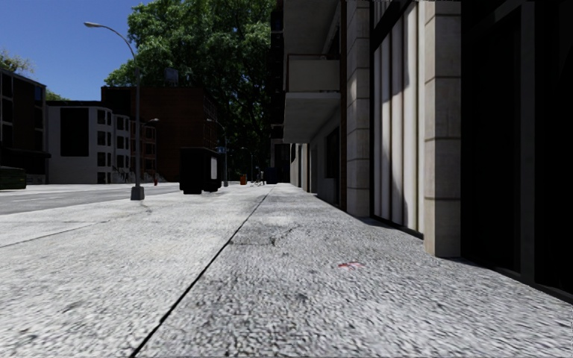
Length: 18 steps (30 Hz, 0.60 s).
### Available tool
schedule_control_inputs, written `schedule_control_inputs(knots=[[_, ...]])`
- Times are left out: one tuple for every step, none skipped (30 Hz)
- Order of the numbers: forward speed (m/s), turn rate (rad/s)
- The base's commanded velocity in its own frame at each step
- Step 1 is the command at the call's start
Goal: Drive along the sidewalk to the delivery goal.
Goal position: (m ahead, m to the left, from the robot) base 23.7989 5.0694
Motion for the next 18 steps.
schedule_control_inputs(knots=[[2.00, 0.00], [2.00, 0.00], [2.00, 0.00], [2.00, 0.00], [2.00, 0.00], [2.00, 0.00], [2.00, 0.00], [2.00, 0.00], [2.00, 0.00], [2.00, 0.00], [2.00, 0.00], [2.00, 0.00], [2.00, 0.00], [2.00, 0.03], [2.00, 0.15], [2.00, 0.28], [2.00, 0.28], [2.00, 0.43]])
